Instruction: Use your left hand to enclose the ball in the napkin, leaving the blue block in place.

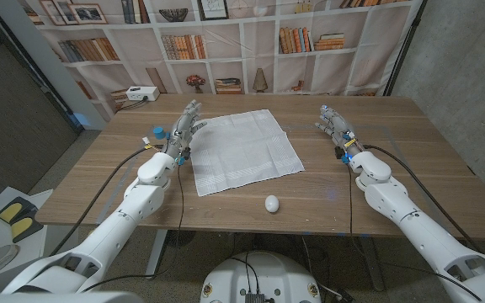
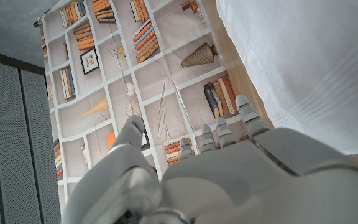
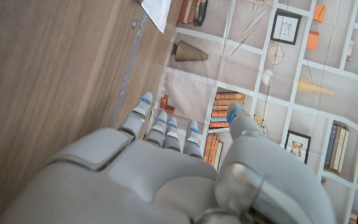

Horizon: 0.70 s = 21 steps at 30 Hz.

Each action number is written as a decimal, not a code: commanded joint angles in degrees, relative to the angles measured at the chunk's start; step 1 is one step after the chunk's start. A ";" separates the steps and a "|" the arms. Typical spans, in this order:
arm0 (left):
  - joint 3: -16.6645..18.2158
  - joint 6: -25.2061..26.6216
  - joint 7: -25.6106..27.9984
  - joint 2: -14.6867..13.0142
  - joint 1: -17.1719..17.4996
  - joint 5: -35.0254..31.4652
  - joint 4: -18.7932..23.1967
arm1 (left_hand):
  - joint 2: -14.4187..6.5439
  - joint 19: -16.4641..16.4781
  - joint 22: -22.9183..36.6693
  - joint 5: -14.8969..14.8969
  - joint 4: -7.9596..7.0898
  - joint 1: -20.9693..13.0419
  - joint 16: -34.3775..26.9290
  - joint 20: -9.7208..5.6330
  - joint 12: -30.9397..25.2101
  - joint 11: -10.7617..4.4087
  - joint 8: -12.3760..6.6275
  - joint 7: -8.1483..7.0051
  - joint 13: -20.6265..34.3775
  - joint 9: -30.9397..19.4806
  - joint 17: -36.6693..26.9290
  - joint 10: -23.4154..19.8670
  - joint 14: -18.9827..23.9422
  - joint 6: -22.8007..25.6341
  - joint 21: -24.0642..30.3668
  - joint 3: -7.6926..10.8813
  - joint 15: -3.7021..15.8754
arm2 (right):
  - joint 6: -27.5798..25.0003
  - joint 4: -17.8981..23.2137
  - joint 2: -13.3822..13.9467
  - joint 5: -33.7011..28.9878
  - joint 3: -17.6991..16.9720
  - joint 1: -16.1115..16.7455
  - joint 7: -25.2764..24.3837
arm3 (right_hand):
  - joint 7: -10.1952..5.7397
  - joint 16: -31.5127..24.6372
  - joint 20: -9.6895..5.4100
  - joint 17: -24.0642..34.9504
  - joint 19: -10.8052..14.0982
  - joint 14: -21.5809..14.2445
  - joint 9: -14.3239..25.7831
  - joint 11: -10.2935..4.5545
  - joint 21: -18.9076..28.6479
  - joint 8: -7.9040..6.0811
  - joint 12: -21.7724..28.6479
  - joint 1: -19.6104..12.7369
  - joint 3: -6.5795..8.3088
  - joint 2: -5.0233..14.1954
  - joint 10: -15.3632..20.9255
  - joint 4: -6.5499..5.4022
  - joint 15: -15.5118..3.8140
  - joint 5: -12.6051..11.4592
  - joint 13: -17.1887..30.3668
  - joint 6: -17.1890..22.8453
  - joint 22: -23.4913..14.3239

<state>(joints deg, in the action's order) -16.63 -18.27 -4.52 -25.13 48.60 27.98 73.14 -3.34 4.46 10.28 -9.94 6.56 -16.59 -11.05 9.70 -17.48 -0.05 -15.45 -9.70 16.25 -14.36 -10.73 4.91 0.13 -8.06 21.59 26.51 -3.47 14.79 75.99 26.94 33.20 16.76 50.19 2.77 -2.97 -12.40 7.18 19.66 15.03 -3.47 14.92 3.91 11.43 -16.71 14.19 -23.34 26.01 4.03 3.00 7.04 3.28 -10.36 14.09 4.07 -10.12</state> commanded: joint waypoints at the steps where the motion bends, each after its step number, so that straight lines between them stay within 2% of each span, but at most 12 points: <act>1: 0.43 0.13 2.34 -0.88 0.76 -10.10 3.76 | -0.01 -0.25 0.33 0.07 0.03 -0.03 -0.61 -0.28 -0.12 0.16 0.09 -0.28 -0.21 0.52 -0.05 -1.03 0.78 1.27 -0.12 -0.03 0.02 | -0.30 1.31 -0.97 -1.46 -1.92 1.56 0.41 | -0.02 0.00 -0.05 0.03 -0.46 -0.29 -0.15 0.65 -0.17 0.36 0.00 0.23 -0.34 0.30 0.84 -0.13 0.40 0.13 -0.05 0.40 -0.06; 7: -0.29 -2.32 5.59 -1.34 1.21 -17.48 5.46 | -0.34 -0.24 0.41 0.04 0.01 0.01 -0.55 -0.86 0.13 0.21 0.41 -0.17 -0.58 1.17 0.00 -1.19 0.82 1.73 -0.29 0.06 0.19 | -0.33 3.14 -0.91 -1.94 -2.45 2.92 -0.26 | 0.04 -0.05 -0.26 -0.14 -0.74 -0.43 -0.50 0.74 -0.22 0.56 -0.06 0.37 -0.45 0.49 1.10 -0.16 0.78 0.11 -0.22 0.66 -0.09; 12: -0.33 -5.39 11.13 -0.73 2.28 -24.66 6.46 | -0.30 0.10 0.48 0.00 -0.68 1.26 -0.65 -1.87 0.44 0.02 0.46 -0.71 -1.10 2.03 -0.13 -1.53 1.03 3.50 -0.40 -0.57 0.62 | -0.51 5.14 -0.52 -2.45 -2.68 4.09 -0.90 | -0.04 -0.06 -0.33 -0.25 -0.86 -0.49 -0.74 0.77 -0.23 0.71 -0.14 0.49 -0.54 0.58 1.19 -0.17 1.06 0.10 -0.34 0.80 -0.11; 21: -1.53 -5.79 14.54 -3.29 3.51 -36.44 11.19 | 0.38 1.13 0.52 -0.18 -1.12 2.61 -0.83 -3.24 0.56 -0.48 0.57 -1.18 -1.81 3.02 -0.10 -2.85 1.91 5.84 -0.37 -1.50 1.68 | -0.33 7.95 0.24 -3.54 -3.01 5.67 -2.31 | -0.16 -0.11 -0.39 -0.46 -0.93 -0.61 -1.19 0.83 -0.17 0.93 -0.12 0.75 -0.75 0.72 1.78 -0.20 1.06 0.11 -0.56 1.29 -0.13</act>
<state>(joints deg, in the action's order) -17.08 -22.30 4.92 -26.68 50.74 4.23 79.88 -3.16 5.53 10.54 -9.95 5.53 -14.91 -11.49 7.02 -17.14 -0.40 -15.02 -10.53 14.59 -11.49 -10.65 2.71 1.96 -3.47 21.17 25.48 -2.25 14.34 81.02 26.52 30.80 14.32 54.01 1.80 -3.08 -12.41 6.86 19.13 14.12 -4.09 13.83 4.80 11.22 -15.84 14.19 -22.81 25.51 4.58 4.33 7.02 3.89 -10.36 13.56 4.63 -10.13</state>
